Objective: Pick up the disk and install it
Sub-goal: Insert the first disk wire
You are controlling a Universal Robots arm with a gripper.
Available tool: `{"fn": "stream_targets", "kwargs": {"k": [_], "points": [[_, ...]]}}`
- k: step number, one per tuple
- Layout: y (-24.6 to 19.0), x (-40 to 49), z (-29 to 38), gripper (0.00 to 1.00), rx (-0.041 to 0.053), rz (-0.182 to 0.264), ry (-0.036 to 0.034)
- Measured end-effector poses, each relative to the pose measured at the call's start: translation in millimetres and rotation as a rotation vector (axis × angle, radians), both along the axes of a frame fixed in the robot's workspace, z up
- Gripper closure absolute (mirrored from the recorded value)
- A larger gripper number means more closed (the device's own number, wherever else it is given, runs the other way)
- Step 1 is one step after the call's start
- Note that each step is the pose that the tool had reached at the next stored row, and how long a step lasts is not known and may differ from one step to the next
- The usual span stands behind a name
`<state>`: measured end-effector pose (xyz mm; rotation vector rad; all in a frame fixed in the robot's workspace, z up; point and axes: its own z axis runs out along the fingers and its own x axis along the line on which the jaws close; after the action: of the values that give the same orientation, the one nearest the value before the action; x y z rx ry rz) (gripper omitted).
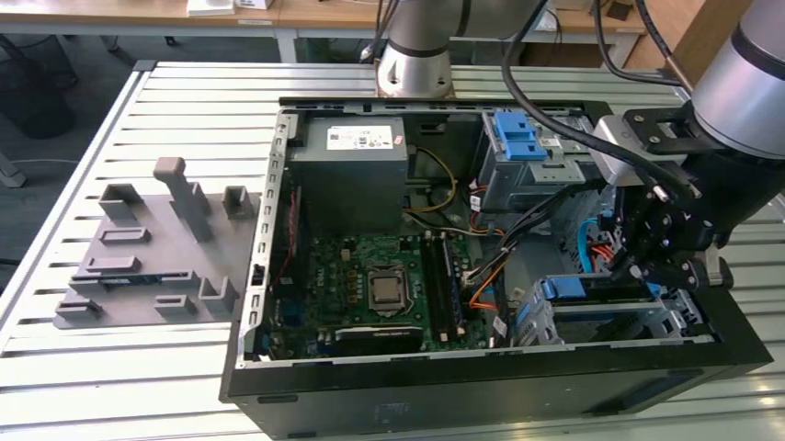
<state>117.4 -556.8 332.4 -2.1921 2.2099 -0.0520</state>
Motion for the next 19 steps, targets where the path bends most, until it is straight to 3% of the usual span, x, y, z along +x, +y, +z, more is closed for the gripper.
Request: {"fn": "stream_targets", "kwargs": {"k": [13,19], "points": [[-1.3,0.2,2.0,0.84,0.0005,0.000,0.0000],[-1.8,0.3,1.2,0.84,0.0071,0.000,0.0000]]}}
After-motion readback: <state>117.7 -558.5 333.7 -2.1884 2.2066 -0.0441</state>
